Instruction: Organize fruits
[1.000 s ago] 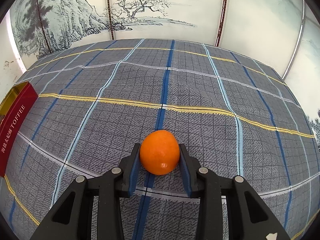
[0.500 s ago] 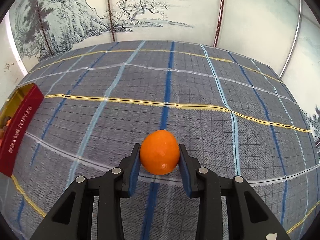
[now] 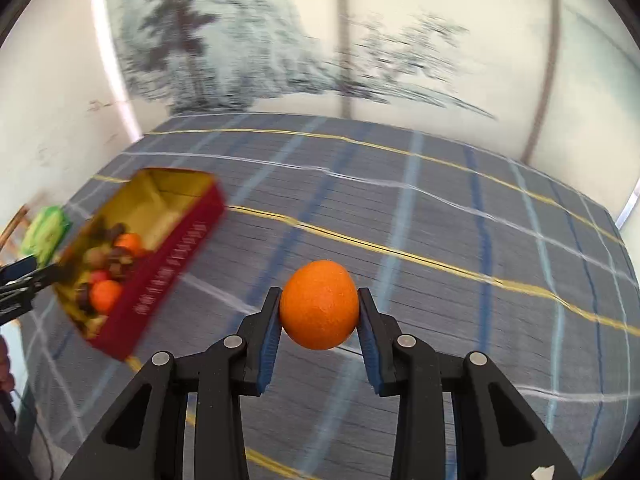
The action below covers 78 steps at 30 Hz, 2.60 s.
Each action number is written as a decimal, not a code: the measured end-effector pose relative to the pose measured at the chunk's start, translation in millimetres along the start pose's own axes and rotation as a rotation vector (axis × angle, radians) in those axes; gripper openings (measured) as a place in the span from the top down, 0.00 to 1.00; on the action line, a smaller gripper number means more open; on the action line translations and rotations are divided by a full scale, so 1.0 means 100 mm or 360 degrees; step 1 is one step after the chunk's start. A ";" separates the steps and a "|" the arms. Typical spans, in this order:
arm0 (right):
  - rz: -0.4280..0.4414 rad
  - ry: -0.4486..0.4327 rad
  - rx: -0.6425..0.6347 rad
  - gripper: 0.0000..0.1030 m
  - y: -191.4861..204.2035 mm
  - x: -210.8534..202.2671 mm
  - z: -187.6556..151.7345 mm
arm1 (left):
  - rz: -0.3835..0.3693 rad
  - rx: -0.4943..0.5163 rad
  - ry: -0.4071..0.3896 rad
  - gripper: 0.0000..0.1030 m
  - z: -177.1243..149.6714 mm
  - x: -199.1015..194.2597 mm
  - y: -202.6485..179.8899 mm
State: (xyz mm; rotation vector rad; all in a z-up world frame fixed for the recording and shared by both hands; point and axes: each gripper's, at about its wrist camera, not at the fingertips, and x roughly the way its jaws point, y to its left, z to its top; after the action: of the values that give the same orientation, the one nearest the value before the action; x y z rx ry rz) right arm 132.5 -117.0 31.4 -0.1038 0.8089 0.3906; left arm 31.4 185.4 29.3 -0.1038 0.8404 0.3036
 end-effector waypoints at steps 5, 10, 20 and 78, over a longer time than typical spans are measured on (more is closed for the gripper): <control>0.0150 -0.0003 -0.0112 0.68 0.54 0.06 0.14 | 0.0041 -0.0071 -0.0014 0.29 0.00 -0.05 0.25; 0.0266 0.0014 -0.0225 0.68 1.04 0.18 0.25 | 0.0082 -0.0120 -0.0006 0.29 -0.03 -0.05 0.43; 0.0326 0.0108 -0.0392 0.68 1.57 0.50 0.27 | 0.0130 -0.0168 0.0045 0.29 -0.14 -0.01 0.63; 0.0228 0.0055 -0.0307 0.01 1.72 0.35 0.06 | 0.0105 -0.0131 0.0069 0.29 -0.25 -0.14 0.54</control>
State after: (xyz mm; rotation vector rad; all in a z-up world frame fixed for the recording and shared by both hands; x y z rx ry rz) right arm 93.6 53.6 20.3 -0.2338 0.8140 0.6038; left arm -11.5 228.6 24.8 -0.1600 0.8756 0.3995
